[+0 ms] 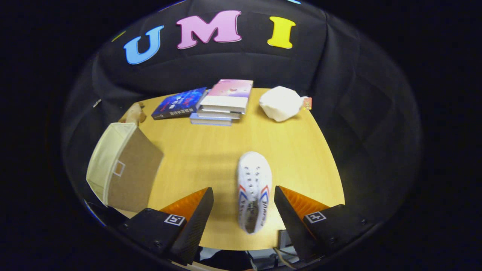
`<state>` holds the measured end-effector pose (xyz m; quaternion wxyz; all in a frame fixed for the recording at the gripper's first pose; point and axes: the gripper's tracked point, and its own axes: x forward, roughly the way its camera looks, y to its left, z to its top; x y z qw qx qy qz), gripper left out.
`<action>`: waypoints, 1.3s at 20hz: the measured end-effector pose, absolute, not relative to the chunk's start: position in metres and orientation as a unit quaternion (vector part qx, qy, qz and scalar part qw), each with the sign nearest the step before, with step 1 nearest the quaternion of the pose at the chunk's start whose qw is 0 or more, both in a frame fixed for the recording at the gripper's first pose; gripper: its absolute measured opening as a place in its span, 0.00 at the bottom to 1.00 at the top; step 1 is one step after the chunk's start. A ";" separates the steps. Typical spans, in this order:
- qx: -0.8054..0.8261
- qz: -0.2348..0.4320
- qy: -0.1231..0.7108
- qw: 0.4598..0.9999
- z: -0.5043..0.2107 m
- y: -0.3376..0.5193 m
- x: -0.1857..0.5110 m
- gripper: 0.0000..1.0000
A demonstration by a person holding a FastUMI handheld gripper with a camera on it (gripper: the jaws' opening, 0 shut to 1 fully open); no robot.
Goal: Open the storage box then place both shoes into the box .Put the left shoe in first, then the right shoe, with the right side of both shoes facing outward in a uniform manner.
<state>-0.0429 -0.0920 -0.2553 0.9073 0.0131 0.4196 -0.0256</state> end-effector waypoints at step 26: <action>0.177 -0.008 0.535 0.826 -0.371 -0.113 -0.039 0.07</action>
